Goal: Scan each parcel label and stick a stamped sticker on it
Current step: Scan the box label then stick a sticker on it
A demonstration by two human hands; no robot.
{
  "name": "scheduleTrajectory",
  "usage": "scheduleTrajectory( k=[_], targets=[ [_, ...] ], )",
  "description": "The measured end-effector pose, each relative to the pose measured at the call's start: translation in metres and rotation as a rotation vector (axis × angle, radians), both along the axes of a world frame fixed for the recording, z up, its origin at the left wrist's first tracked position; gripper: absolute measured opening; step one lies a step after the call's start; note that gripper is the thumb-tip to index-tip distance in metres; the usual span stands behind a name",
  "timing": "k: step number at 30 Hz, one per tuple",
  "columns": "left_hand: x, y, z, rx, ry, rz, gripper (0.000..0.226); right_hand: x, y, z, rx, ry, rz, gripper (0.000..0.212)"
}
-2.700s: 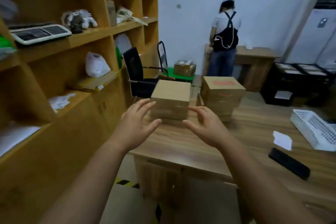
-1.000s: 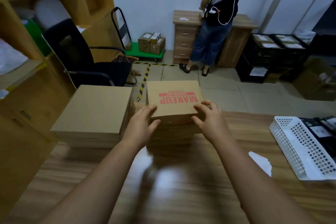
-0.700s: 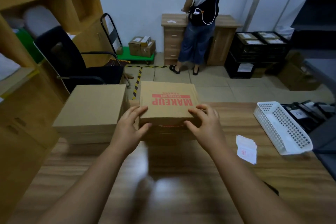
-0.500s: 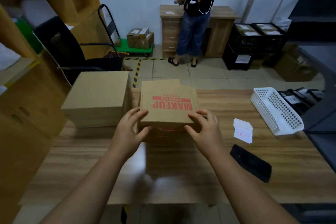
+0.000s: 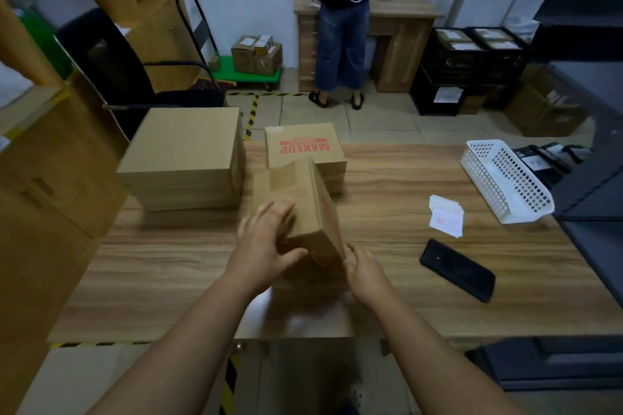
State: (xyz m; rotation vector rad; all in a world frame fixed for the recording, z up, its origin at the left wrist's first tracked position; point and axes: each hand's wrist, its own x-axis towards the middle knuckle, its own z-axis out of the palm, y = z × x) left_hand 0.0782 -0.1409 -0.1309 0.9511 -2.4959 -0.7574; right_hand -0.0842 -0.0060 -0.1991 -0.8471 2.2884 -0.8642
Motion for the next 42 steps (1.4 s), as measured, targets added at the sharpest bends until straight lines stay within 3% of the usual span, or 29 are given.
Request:
scheduleTrajectory(
  k=[4, 6, 9, 14, 18, 22, 25, 29, 35, 42],
  targets=[
    [-0.005, -0.007, -0.017, -0.002, -0.046, 0.075, 0.087, -0.022, -0.002, 0.035, -0.262, 0.03, -0.282, 0.034],
    [-0.01, -0.006, -0.02, 0.093, -0.073, 0.081, 0.082, -0.027, -0.009, 0.057, -0.367, 0.002, -0.261, 0.034],
    [-0.021, -0.005, -0.026, 0.227, 0.08, 0.052, 0.074, -0.027, -0.023, 0.071, -0.287, 0.03, -0.075, 0.04],
    [-0.033, -0.002, -0.018, 0.165, 0.17, 0.149, 0.078, -0.037, -0.031, 0.061, -0.212, -0.032, 0.022, 0.044],
    [-0.043, -0.006, -0.013, 0.207, 0.117, 0.042, 0.094, -0.072, -0.014, 0.046, -0.18, -0.113, -0.23, 0.029],
    [-0.051, -0.004, -0.03, 0.17, -0.017, 0.058, 0.089, -0.102, 0.005, 0.044, -0.297, -0.106, -0.406, 0.017],
    [-0.063, 0.004, -0.043, 0.105, -0.228, 0.049, 0.091, -0.117, 0.006, 0.035, -0.27, -0.215, -0.267, 0.038],
    [-0.08, 0.015, -0.063, 0.097, -0.391, 0.083, 0.074, -0.126, 0.011, 0.007, 0.0, -0.141, -0.049, 0.062],
    [-0.082, 0.013, -0.072, 0.14, -0.346, 0.159, 0.071, -0.13, 0.003, -0.008, -0.011, -0.089, 0.045, 0.063],
    [-0.091, 0.016, -0.061, 0.029, -0.367, 0.151, 0.068, -0.138, 0.007, -0.011, -0.071, -0.086, 0.068, 0.064]
  ],
)
